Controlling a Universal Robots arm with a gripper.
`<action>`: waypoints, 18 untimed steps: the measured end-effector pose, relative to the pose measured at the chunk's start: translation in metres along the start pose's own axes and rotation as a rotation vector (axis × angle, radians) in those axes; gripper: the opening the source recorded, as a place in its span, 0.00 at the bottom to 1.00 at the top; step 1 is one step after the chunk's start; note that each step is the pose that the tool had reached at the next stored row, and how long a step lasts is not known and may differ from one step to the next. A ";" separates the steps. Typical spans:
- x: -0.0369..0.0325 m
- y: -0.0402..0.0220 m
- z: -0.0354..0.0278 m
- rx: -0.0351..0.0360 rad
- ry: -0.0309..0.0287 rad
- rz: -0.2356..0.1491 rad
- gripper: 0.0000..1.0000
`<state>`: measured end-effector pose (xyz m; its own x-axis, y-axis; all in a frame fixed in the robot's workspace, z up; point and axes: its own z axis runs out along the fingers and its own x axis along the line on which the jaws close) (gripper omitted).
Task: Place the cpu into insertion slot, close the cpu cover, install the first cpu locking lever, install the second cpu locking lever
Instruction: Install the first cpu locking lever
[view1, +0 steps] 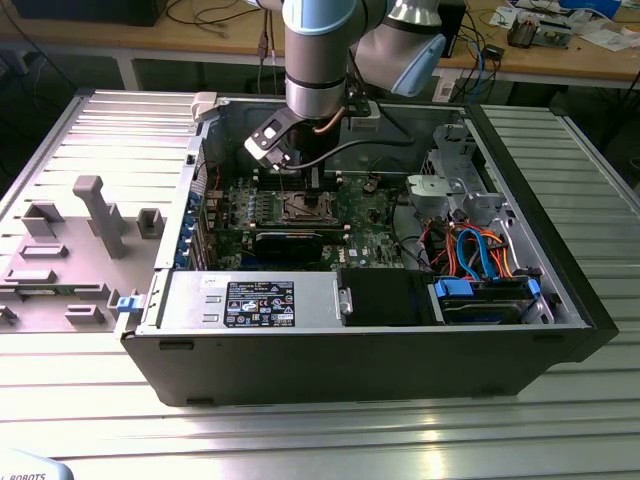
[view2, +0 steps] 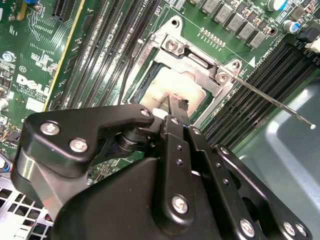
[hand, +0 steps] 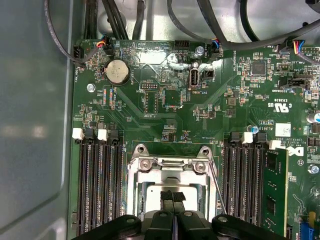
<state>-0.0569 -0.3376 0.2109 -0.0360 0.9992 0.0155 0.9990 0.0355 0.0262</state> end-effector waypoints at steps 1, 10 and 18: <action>0.0000 0.0000 0.0000 0.0000 0.0000 0.000 0.11; 0.0001 0.0003 -0.0069 0.0001 -0.0019 0.000 0.11; 0.0004 0.0007 -0.0234 0.0002 -0.0053 0.000 0.11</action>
<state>-0.0569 -0.3376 0.2343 -0.0360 0.9993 0.0102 0.9990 0.0357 0.0260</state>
